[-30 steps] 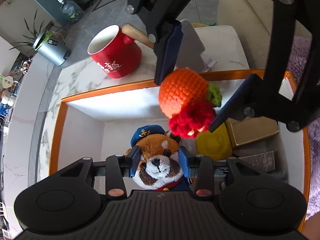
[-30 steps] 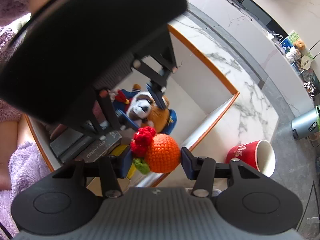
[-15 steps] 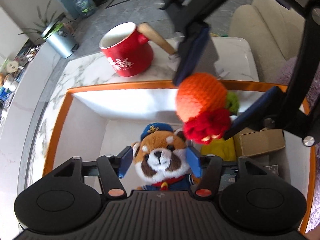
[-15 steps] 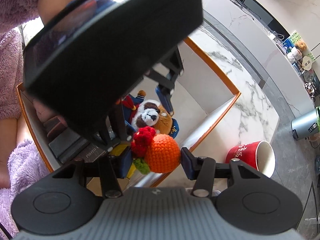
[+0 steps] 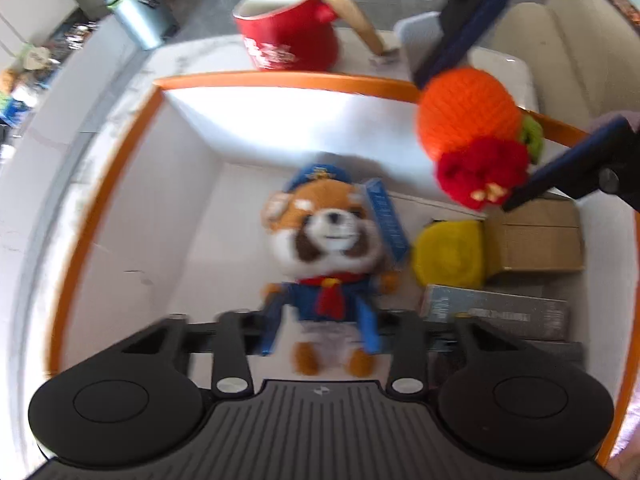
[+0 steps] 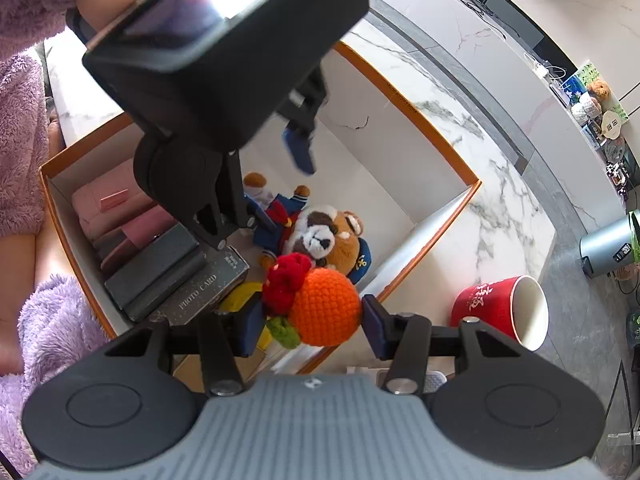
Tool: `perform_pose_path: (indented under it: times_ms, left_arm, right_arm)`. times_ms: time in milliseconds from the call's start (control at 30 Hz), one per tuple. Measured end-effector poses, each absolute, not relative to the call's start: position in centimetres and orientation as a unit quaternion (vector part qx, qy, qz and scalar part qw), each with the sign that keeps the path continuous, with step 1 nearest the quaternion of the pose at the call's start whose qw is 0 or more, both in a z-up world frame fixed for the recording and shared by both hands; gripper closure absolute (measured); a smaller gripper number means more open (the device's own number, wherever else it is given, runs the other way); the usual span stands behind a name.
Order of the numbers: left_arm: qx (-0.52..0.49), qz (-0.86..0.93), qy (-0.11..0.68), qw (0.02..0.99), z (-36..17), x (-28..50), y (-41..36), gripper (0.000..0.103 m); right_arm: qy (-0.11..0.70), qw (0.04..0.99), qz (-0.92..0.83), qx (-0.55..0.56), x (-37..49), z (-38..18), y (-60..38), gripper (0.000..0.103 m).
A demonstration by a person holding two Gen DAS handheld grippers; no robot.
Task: Organize objects
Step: 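Lower the plush and fruit into the shoebox and open both tools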
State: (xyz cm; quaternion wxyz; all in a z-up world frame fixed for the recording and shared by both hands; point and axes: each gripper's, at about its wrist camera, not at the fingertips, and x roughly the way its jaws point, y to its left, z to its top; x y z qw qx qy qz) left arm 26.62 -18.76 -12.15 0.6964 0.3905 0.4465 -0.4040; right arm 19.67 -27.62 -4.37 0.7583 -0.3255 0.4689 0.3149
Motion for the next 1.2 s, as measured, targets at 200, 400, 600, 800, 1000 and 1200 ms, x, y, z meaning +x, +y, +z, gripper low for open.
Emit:
perform_pose_path:
  times_ms: [200,400,600,800,1000,1200]
  left_arm:
    - [0.411,-0.463,0.420,0.664,-11.8,25.4,-19.1,0.080]
    - [0.405,-0.461,0.419,0.669,-11.4,25.4,-18.5,0.078]
    - [0.387,-0.450,0.409,0.693,-10.2,25.1,-16.9,0.072]
    - [0.370,-0.424,0.390,0.729,-8.2,24.3,-15.3,0.065]
    - [0.331,-0.424,0.385,0.750,-6.6,23.4,-14.0,0.062]
    - [0.322,-0.417,0.379,0.761,-5.8,22.3,-13.4,0.060]
  right_arm:
    - [0.475,0.747,0.328,-0.329,19.7,-4.4,-26.6,0.050]
    - [0.487,0.740,0.340,-0.315,21.4,-5.0,-25.4,0.050]
    - [0.495,0.728,0.350,-0.320,21.3,-6.1,-25.6,0.050]
    - [0.527,0.712,0.348,-0.307,22.3,-7.7,-24.9,0.050]
    - [0.554,0.699,0.333,-0.307,22.9,-9.3,-24.4,0.049]
    - [0.565,0.698,0.321,-0.300,23.2,-9.8,-24.4,0.048]
